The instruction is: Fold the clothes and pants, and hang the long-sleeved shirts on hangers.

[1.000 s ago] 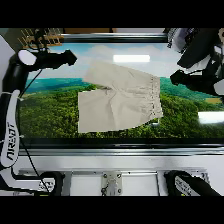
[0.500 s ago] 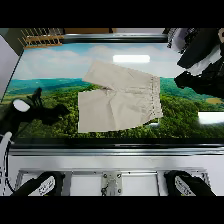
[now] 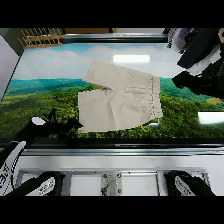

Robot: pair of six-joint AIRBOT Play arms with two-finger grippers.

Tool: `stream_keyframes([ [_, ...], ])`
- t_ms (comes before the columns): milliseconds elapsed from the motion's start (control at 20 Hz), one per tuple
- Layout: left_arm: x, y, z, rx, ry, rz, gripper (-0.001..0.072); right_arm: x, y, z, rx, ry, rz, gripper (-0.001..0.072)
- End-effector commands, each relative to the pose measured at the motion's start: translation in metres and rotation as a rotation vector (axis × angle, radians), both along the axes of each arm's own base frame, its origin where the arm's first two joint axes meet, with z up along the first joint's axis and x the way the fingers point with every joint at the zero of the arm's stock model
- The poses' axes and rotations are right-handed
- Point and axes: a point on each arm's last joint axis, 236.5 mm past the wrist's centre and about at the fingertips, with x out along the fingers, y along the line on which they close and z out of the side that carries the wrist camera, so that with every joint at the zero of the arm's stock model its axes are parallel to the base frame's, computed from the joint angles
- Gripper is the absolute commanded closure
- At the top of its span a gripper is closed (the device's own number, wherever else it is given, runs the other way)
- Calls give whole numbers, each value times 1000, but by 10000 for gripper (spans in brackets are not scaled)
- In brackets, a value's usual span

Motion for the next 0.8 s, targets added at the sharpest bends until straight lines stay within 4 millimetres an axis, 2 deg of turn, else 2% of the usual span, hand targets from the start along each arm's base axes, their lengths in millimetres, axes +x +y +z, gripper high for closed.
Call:
stream_keyframes([
  [0, 5, -16, -11, 1, 8, 11, 33, 0, 1, 0, 3, 0, 1, 38],
  [200, 38, -20, 0, 19, -59, 27, 39, -1, 1, 0, 4, 1, 2, 39],
  [300, 54, -20, 7, 40, -111, 23, 436, -3, 1, -3, 4, 18, 7, 38],
  [350, 61, -21, 10, 48, -137, 28, 593, -7, 2, -6, 2, 37, 14, 38],
  [400, 67, -22, 13, 54, -157, 27, 701, -12, 2, -13, -5, 67, 20, 38],
  [500, 74, -25, 21, 54, -191, 1, 701, -28, -6, -41, -25, 176, 11, 38],
  [650, 73, -35, 33, 40, -224, -109, 701, -65, -41, -120, 44, 421, -206, 38],
  [750, 69, -38, 35, 35, -226, -149, 701, -78, -53, -170, 163, 503, -362, 38],
])
